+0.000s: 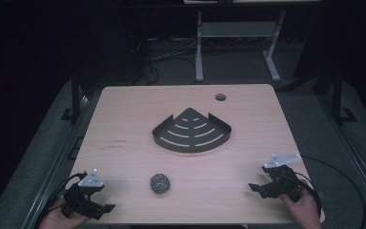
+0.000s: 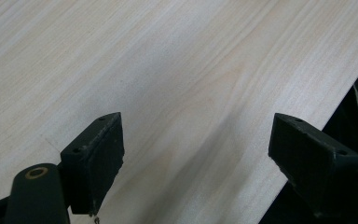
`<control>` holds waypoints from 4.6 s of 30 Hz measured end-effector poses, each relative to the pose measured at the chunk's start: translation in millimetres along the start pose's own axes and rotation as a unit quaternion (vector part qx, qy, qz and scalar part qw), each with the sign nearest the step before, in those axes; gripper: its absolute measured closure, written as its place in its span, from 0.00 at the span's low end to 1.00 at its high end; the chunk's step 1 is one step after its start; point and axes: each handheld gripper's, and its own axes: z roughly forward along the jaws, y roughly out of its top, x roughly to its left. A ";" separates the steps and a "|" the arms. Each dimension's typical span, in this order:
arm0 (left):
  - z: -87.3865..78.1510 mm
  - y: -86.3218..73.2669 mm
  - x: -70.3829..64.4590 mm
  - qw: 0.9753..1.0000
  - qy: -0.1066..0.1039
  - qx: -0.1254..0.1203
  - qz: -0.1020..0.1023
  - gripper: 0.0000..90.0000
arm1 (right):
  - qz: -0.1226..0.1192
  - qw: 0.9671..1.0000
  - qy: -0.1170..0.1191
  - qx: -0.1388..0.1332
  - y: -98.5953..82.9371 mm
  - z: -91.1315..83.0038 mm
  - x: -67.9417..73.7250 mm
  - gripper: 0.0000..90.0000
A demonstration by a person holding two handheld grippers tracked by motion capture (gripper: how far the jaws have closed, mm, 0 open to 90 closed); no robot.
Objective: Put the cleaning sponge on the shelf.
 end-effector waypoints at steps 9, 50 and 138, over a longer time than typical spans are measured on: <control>-4.2 9.1 -2.0 1.000 0.001 -0.003 0.011 0.20 | -0.006 1.000 0.000 -0.003 0.2 -0.3 0.4 0.16; 29.4 67.7 -28.0 0.996 -0.040 0.018 0.081 0.20 | -0.009 1.000 0.004 -0.003 0.7 -0.6 2.9 0.16; 92.3 138.0 -42.7 0.989 -0.059 0.065 0.119 0.28 | -0.011 1.000 0.006 -0.004 -1.3 -3.9 0.3 0.16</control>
